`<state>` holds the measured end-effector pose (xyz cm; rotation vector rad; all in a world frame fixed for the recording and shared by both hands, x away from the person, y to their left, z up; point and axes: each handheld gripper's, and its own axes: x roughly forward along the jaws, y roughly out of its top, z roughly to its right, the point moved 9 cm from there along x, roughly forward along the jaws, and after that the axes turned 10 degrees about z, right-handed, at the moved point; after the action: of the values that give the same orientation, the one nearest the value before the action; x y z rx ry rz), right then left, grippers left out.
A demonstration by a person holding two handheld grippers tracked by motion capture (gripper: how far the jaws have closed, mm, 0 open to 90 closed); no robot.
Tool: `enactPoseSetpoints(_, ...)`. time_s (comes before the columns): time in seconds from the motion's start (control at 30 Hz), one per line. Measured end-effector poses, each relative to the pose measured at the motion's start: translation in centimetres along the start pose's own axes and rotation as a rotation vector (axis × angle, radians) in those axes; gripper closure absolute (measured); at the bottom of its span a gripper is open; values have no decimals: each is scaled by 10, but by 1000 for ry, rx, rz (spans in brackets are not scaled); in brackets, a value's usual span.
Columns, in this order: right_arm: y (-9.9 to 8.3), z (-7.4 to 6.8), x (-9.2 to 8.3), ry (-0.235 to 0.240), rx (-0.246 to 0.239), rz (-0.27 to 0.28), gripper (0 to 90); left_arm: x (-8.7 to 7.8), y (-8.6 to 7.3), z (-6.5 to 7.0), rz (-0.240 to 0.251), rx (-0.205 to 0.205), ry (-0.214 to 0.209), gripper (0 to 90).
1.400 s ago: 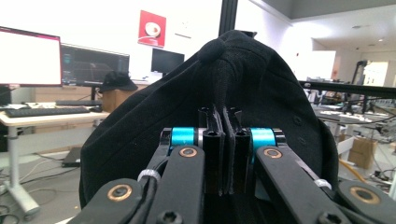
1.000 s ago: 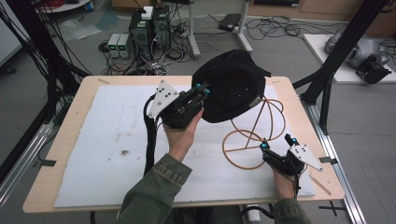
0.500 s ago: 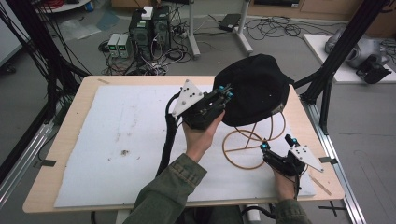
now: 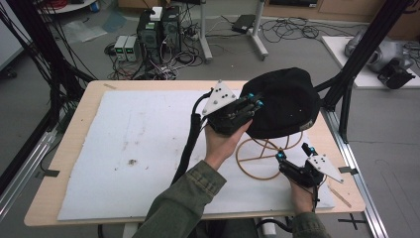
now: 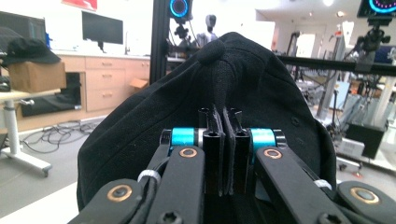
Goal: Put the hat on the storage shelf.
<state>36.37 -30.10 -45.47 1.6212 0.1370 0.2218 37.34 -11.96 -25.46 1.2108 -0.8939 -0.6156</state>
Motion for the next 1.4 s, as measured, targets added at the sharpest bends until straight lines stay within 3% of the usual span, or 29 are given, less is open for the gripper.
enactPoseSetpoints(0.27, -1, -1, 0, 7, 3, -5, 113, 9, -12, 6, -87, 32, -10, 875)
enactPoseSetpoints(0.43, 0, -2, 0, 9, 5, -4, 113, 15, -17, 7, -138, 28, -14, 875)
enactPoseSetpoints(0.57, -1, -2, 1, 12, 4, -3, 114, 18, -22, 7, -206, 31, -14, 872)
enactPoseSetpoints(1.0, -2, -2, 1, 12, -2, -7, 113, 19, -21, 10, -213, 49, -29, 861)
enactPoseSetpoints(1.03, -2, -2, 1, 12, -1, -7, 113, 19, -20, 11, -208, 45, -31, 824)
enactPoseSetpoints(1.13, -1, -2, 1, 13, 0, -5, 113, 20, -20, 8, -206, 41, 12, 542)
enactPoseSetpoints(1.2, -1, -1, 1, 11, -3, -4, 113, 20, -22, 6, -213, 50, 24, 435)
enactPoseSetpoints(1.3, -1, -1, 0, 11, -4, -6, 113, 20, -23, 3, -213, 52, 32, 348)
enactPoseSetpoints(1.4, -2, -1, 0, 12, -5, -7, 113, 18, -21, 3, -193, 49, 34, 326)
